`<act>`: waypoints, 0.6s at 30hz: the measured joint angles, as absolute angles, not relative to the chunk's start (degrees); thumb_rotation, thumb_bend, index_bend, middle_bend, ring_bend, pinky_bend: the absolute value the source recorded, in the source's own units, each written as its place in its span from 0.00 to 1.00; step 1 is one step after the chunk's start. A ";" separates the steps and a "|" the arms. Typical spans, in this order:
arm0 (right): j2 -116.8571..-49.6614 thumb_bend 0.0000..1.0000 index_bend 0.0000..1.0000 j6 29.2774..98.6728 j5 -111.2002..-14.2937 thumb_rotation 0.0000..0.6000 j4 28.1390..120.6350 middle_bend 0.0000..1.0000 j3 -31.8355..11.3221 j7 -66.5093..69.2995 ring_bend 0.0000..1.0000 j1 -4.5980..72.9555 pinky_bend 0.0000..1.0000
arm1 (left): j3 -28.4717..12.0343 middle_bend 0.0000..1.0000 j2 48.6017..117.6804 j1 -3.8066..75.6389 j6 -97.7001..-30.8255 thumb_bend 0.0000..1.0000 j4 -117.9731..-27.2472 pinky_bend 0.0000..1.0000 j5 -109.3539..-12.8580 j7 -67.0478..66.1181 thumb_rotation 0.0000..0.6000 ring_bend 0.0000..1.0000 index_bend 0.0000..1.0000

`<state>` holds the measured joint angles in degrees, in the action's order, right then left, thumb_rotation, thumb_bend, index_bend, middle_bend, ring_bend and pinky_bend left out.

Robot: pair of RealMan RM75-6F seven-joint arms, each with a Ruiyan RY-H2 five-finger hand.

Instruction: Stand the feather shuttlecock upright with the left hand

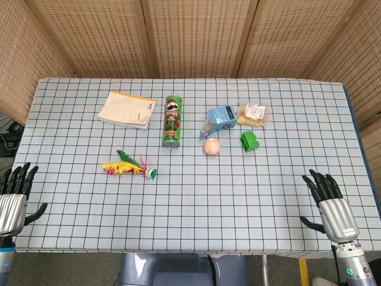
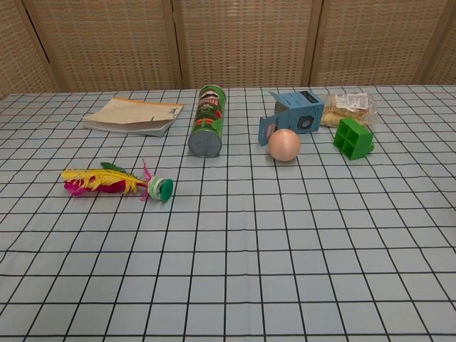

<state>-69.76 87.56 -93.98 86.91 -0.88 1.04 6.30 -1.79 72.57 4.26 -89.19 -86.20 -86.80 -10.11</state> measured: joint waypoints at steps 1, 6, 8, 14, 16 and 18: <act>-69.79 0.06 0.04 87.48 -93.93 1.00 86.86 0.00 -0.88 1.01 0.00 6.31 0.00 | -1.85 0.00 72.63 4.30 -89.11 0.24 -86.13 0.00 -86.77 -10.19 1.00 0.00 0.02; -69.75 0.06 0.05 87.57 -93.96 1.00 86.75 0.00 -0.83 1.25 0.00 6.22 0.00 | -2.12 0.00 72.87 4.44 -88.73 0.24 -85.85 0.00 -86.50 -10.05 1.00 0.00 0.02; -69.69 0.06 0.05 87.69 -94.07 1.00 86.88 0.00 -0.81 1.31 0.00 6.19 0.00 | -2.13 0.00 72.86 4.46 -88.65 0.24 -85.96 0.00 -86.55 -9.93 1.00 0.00 0.03; -69.31 0.06 0.06 88.18 -94.01 1.00 87.53 0.00 -0.97 1.52 0.00 5.99 0.00 | -2.09 0.00 73.01 4.65 -88.46 0.25 -86.03 0.00 -86.94 -10.51 1.00 0.00 0.04; -69.20 0.06 0.06 88.41 -94.03 1.00 87.64 0.00 -1.04 1.60 0.00 5.89 0.00 | -2.03 0.00 73.15 4.66 -88.41 0.25 -85.97 0.00 -87.03 -10.56 1.00 0.00 0.04; -69.16 0.06 0.06 88.43 -94.05 1.00 87.64 0.00 -1.04 1.73 0.00 5.87 0.00 | -2.05 0.00 73.30 4.66 -88.48 0.25 -85.78 0.00 -87.16 -10.38 1.00 0.00 0.05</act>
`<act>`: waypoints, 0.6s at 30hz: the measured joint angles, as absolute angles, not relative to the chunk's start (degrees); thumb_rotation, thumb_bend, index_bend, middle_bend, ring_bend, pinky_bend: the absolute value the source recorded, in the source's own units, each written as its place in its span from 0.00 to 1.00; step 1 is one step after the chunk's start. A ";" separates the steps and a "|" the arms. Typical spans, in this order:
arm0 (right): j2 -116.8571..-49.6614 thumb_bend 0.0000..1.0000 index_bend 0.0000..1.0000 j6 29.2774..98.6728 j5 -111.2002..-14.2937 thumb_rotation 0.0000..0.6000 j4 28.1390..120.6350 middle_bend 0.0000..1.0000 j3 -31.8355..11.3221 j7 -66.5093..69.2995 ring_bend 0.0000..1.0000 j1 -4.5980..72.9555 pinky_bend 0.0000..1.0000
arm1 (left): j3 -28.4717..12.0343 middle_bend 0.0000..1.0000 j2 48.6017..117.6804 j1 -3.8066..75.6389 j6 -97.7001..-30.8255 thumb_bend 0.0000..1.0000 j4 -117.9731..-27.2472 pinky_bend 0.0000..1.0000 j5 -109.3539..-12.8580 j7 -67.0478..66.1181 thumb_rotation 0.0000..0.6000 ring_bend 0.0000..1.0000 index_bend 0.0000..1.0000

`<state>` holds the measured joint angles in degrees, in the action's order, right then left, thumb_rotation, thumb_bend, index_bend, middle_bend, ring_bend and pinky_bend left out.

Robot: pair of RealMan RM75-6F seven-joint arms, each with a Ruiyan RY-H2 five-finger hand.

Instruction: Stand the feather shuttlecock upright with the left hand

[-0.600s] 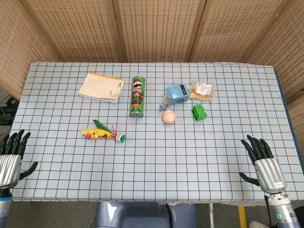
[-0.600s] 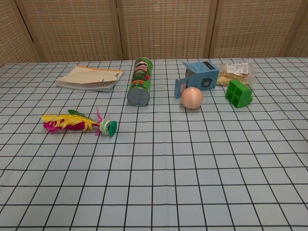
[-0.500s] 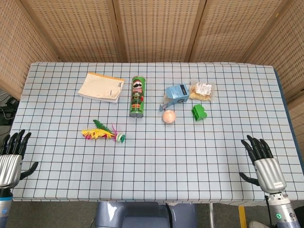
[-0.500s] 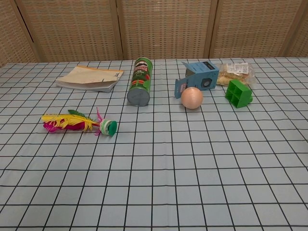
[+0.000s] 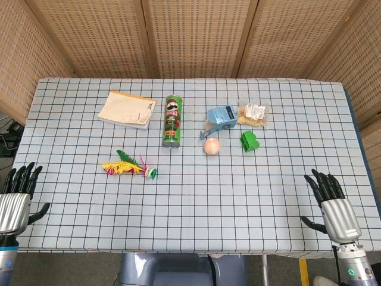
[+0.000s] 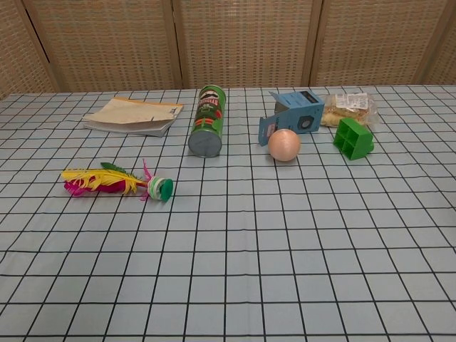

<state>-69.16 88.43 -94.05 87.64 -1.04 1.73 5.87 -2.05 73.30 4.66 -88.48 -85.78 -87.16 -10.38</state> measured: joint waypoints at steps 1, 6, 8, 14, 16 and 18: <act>-69.16 0.06 0.06 88.42 -94.05 1.00 87.60 0.00 -1.03 1.76 0.00 5.86 0.01 | -2.07 0.00 73.33 4.68 -88.45 0.25 -85.73 0.00 -87.14 -10.30 1.00 0.00 0.05; -69.22 0.06 0.07 88.10 -94.16 1.00 87.39 0.00 -0.84 1.96 0.00 5.90 0.01 | -2.37 0.00 73.45 4.86 -88.18 0.25 -85.59 0.00 -86.92 -9.79 1.00 0.00 0.08; -69.25 0.06 0.07 88.23 -94.35 1.00 87.41 0.00 -0.78 2.03 0.00 5.87 0.01 | -2.54 0.00 73.48 5.06 -87.91 0.25 -85.63 0.00 -86.78 -9.68 1.00 0.00 0.09; -69.44 0.06 0.07 88.92 -95.23 1.00 87.57 0.00 -0.65 2.00 0.00 5.77 0.01 | -3.64 0.00 73.53 6.36 -86.08 0.26 -86.59 0.00 -85.67 -10.07 1.00 0.00 0.17; -69.43 0.06 0.07 88.98 -95.27 1.00 87.65 0.00 -0.67 1.99 0.00 5.77 0.01 | -4.09 0.00 73.41 7.09 -85.10 0.27 -86.96 0.00 -85.25 -10.79 1.00 0.00 0.21; -69.41 0.06 0.07 89.02 -95.29 1.00 87.68 0.00 -0.68 2.15 0.00 5.76 0.01 | -4.90 0.00 73.18 8.20 -83.57 0.28 -87.55 0.00 -84.44 -11.60 1.00 0.00 0.26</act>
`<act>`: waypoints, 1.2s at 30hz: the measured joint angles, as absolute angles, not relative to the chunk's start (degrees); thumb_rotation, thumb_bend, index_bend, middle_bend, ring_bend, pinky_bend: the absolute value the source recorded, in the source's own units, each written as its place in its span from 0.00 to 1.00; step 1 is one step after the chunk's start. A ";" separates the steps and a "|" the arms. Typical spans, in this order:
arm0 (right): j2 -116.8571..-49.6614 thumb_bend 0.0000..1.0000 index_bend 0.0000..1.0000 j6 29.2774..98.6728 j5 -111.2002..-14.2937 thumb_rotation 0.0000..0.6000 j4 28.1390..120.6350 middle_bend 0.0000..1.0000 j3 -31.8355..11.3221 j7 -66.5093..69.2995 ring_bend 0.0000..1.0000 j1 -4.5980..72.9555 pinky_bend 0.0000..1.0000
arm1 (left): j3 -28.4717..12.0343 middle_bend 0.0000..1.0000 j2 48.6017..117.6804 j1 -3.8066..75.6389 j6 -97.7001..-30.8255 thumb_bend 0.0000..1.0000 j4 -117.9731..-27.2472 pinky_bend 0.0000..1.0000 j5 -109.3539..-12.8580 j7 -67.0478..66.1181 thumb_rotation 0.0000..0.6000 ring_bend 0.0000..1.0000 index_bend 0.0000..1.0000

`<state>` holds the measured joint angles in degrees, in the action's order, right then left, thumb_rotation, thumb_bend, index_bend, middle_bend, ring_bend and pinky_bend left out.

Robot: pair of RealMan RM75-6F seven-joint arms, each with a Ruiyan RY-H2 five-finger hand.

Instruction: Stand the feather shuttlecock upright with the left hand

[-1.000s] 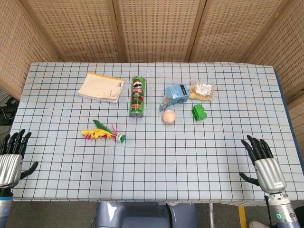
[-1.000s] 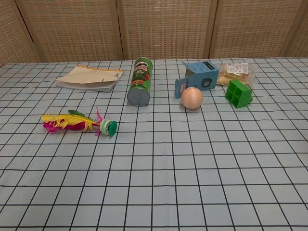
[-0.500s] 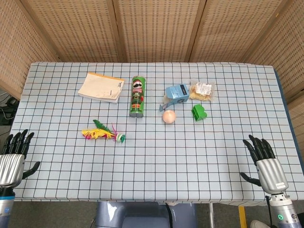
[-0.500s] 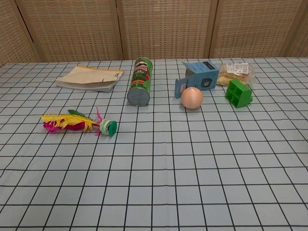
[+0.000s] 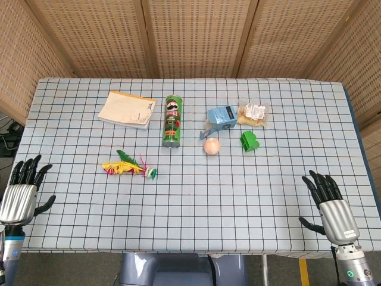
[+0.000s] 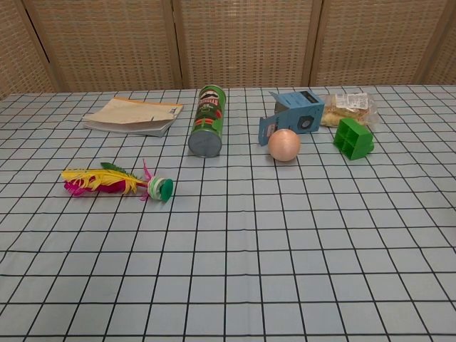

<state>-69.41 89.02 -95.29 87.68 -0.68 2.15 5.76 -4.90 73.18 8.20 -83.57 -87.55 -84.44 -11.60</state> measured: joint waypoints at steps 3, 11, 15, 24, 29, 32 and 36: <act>-69.37 0.06 0.07 89.08 -95.28 1.00 87.70 0.00 -0.69 2.56 0.00 5.74 0.01 | -6.15 0.00 72.63 10.05 -80.38 0.32 -88.73 0.00 -82.56 -12.30 1.00 0.00 0.34; -69.37 0.06 0.08 88.95 -95.12 1.00 87.34 0.00 -0.80 4.28 0.00 5.87 0.01 | -10.91 0.00 72.93 18.20 -69.58 0.35 -90.21 0.00 -73.68 -19.65 1.00 0.00 0.38; -69.41 0.06 0.08 89.06 -95.08 1.00 87.14 0.00 -0.87 4.94 0.00 5.88 0.01 | -12.77 0.00 75.12 22.63 -65.55 0.35 -89.55 0.00 -67.60 -26.53 1.00 0.00 0.33; -69.33 0.06 0.09 89.37 -94.74 1.00 86.78 0.00 -1.20 7.07 0.00 5.88 0.01 | -14.13 0.00 81.85 30.42 -60.02 0.35 -86.82 0.00 -56.91 -39.14 1.00 0.00 0.34; -69.01 0.06 0.09 89.53 -94.39 1.00 86.70 0.00 -1.44 8.84 0.00 5.86 0.01 | -13.70 0.00 86.13 33.75 -60.19 0.35 -86.10 0.00 -51.43 -45.43 1.00 0.00 0.36; -68.88 0.06 0.09 89.87 -94.37 1.00 86.59 0.00 -1.61 9.96 0.00 5.84 0.01 | -13.15 0.00 87.99 35.27 -60.51 0.36 -85.63 0.00 -49.30 -48.34 1.00 0.00 0.37; -68.73 0.06 0.09 90.11 -94.36 1.00 86.38 0.00 -1.71 10.99 0.00 5.81 0.01 | -12.46 0.00 90.81 37.18 -61.22 0.36 -84.28 0.00 -46.66 -51.18 1.00 0.00 0.38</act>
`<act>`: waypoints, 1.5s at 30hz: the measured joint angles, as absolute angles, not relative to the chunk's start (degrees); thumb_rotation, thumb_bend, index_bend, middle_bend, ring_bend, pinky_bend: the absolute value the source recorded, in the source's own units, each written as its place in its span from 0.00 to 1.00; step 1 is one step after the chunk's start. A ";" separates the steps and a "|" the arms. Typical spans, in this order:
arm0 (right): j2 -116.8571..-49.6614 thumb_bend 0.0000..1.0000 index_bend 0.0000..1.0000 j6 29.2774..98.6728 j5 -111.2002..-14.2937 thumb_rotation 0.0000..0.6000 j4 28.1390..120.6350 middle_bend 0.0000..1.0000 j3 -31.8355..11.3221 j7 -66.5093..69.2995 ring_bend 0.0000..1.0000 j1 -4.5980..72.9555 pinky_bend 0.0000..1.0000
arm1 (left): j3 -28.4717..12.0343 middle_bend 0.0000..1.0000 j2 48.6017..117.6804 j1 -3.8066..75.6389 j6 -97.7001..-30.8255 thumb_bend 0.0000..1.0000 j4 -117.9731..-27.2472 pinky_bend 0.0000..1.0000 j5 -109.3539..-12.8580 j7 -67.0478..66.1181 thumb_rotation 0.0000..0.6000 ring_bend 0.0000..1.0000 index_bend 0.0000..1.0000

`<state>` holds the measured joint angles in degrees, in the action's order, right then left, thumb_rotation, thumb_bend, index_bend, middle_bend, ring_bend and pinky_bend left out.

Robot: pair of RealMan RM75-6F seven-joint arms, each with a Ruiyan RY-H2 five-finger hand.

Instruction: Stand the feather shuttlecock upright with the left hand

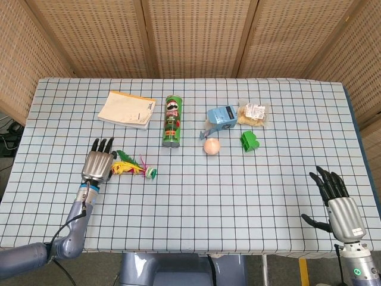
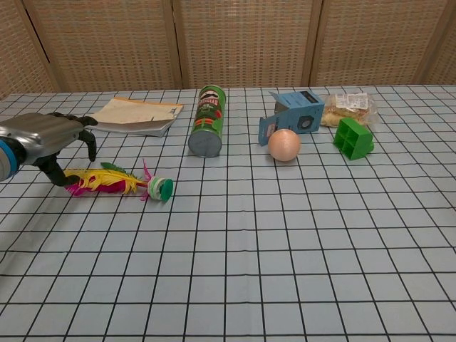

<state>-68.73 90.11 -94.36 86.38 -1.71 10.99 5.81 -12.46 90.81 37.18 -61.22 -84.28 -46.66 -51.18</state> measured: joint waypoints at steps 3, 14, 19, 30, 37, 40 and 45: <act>-68.65 0.06 0.10 90.06 -94.18 1.00 86.29 0.00 -1.76 11.52 0.00 5.80 0.01 | -12.26 0.00 92.33 38.22 -61.55 0.36 -83.18 0.00 -45.16 -52.06 1.00 0.00 0.38; -68.23 0.06 0.10 89.82 -93.46 1.00 86.39 0.00 -2.03 13.78 0.00 5.82 0.01 | -11.24 0.00 95.31 40.26 -62.63 0.36 -78.95 0.00 -43.01 -53.69 1.00 0.00 0.38; -68.25 0.06 0.10 90.19 -93.47 1.00 86.37 0.00 -2.21 14.80 0.00 5.78 0.01 | -10.65 0.00 96.51 40.89 -62.53 0.37 -77.31 0.00 -42.80 -53.44 1.00 0.00 0.42; -68.36 0.06 0.11 90.31 -93.40 1.00 86.28 0.00 -2.33 15.54 0.00 5.74 0.01 | -9.63 0.00 98.23 41.81 -62.83 0.39 -75.17 0.00 -42.44 -53.58 1.00 0.00 0.52; -68.39 0.06 0.11 90.62 -93.41 1.00 86.31 0.00 -2.46 16.22 0.00 5.69 0.01 | -9.30 0.00 98.38 41.79 -62.84 0.51 -74.60 0.00 -42.66 -52.78 1.00 0.00 0.63; -68.43 0.06 0.11 90.92 -93.53 1.00 86.21 0.00 -2.52 16.35 0.00 5.63 0.01 | -8.98 0.00 98.43 41.66 -62.72 0.54 -74.40 0.00 -42.92 -52.21 1.00 0.00 0.65; -68.50 0.06 0.11 91.20 -93.60 1.00 86.13 0.00 -2.61 16.66 0.00 5.56 0.01 | -8.63 0.00 98.45 41.57 -62.84 0.57 -74.11 0.00 -43.70 -51.52 1.00 0.00 0.67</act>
